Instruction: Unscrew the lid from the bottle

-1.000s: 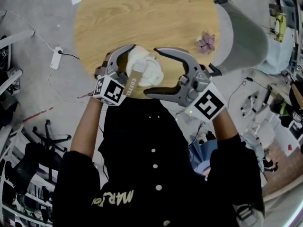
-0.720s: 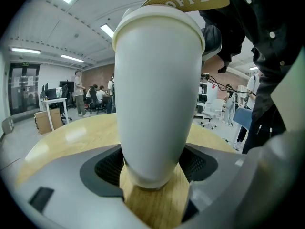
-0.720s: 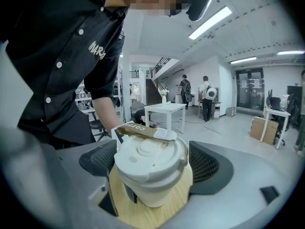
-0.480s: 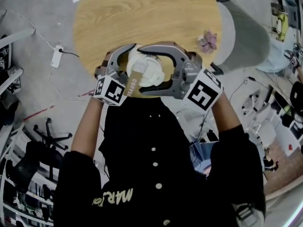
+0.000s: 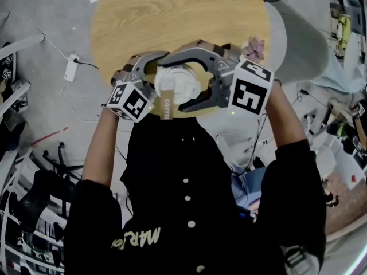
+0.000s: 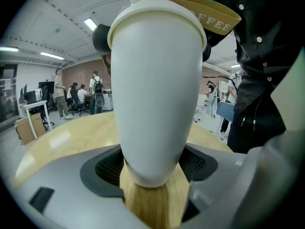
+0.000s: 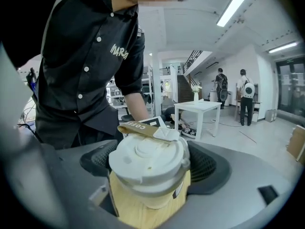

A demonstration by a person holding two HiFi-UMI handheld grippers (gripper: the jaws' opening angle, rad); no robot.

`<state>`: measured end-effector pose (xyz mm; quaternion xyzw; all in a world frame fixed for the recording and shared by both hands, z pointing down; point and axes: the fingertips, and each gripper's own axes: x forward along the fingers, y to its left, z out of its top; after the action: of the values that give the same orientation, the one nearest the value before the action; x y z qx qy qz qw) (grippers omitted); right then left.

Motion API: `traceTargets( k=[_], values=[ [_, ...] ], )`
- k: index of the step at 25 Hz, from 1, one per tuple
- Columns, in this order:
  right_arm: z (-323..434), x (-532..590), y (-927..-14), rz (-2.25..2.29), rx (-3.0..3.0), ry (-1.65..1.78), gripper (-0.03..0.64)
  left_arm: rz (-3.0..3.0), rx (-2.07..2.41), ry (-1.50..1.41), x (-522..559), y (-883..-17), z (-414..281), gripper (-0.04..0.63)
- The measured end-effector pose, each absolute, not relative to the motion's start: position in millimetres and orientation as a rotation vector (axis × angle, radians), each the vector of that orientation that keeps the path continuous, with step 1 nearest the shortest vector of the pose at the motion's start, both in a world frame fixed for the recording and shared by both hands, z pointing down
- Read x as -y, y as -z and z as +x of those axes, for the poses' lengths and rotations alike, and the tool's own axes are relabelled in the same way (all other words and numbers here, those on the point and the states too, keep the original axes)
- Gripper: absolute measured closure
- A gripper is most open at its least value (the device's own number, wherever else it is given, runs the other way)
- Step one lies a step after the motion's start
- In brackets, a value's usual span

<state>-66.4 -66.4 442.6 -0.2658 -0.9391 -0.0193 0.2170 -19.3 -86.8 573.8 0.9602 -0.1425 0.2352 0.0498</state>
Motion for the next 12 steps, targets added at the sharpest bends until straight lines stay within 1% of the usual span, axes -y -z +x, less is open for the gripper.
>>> traceTargets(
  k=[3, 5, 8, 12],
  values=[
    [-63.0, 67.2, -445.0, -0.671, 2.597, 0.006, 0.16, 2.92, 0.443, -0.711, 87.7, -573.3, -18.2, 0.241],
    [-53.2, 68.0, -445.9, -0.563, 2.61, -0.035, 0.127, 2.919, 0.454, -0.705, 86.9, -572.2, -16.8, 0.241],
    [-43.3, 78.8, -450.8, -0.248, 2.651, 0.005, 0.124, 2.915, 0.475, -0.69, 86.4, -571.6, -15.5, 0.241],
    [-55.5, 79.8, -448.9, 0.063, 2.718, 0.026, 0.118, 2.914, 0.486, -0.69, 87.6, -573.9, -17.0, 0.241]
  ],
)
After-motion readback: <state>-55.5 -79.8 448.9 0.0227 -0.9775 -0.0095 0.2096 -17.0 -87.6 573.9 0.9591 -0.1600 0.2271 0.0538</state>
